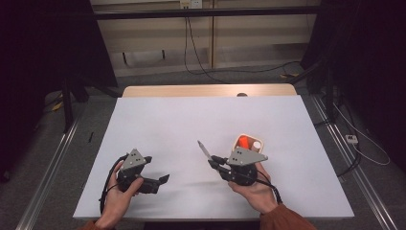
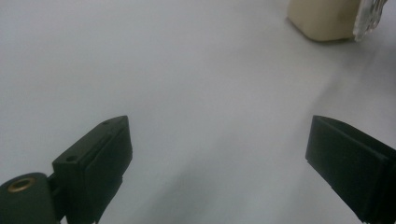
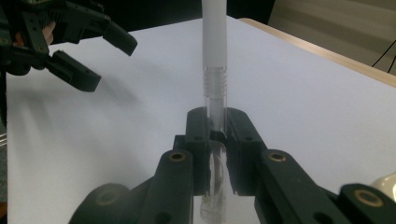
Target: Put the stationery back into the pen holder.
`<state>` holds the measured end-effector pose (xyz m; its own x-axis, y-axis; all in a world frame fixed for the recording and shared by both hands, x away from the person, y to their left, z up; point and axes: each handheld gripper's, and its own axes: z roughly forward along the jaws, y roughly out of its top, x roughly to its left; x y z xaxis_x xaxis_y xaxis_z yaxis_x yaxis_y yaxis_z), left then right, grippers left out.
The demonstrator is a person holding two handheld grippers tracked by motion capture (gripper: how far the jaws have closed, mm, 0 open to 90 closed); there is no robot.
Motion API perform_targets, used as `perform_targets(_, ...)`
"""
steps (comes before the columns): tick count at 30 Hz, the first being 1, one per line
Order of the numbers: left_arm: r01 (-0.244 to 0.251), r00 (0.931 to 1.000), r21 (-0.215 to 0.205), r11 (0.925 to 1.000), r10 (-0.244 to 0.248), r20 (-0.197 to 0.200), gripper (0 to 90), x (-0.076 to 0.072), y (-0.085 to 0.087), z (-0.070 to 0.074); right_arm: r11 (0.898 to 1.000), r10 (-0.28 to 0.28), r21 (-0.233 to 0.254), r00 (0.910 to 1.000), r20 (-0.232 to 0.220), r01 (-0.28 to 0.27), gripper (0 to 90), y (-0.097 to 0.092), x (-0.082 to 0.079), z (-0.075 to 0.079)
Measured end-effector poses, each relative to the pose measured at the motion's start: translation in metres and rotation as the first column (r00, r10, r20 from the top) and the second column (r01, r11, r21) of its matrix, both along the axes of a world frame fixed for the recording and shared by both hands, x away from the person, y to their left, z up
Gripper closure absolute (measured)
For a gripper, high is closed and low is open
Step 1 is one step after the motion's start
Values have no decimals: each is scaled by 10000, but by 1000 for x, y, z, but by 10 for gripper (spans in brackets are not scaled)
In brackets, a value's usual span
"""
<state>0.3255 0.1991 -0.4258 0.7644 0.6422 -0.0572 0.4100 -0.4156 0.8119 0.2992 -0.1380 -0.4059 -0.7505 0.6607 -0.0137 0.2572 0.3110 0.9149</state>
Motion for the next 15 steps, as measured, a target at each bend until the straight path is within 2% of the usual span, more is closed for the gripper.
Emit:
perform_targets(6,-383,9988,-291,9988,374,-301,66,-3,7,-7,9998,-68,174,10000,-18,69,810,-2,1,6)
perform_targets(11,-235,9980,-350,9991,213,-601,60,-4,8,-11,9993,-110,361,9999,-21,111,811,-5,3,12)
perform_targets(15,-230,9980,-414,9989,205,-591,55,-6,10,-12,9988,-147,464,9999,15,146,810,-8,3,16)
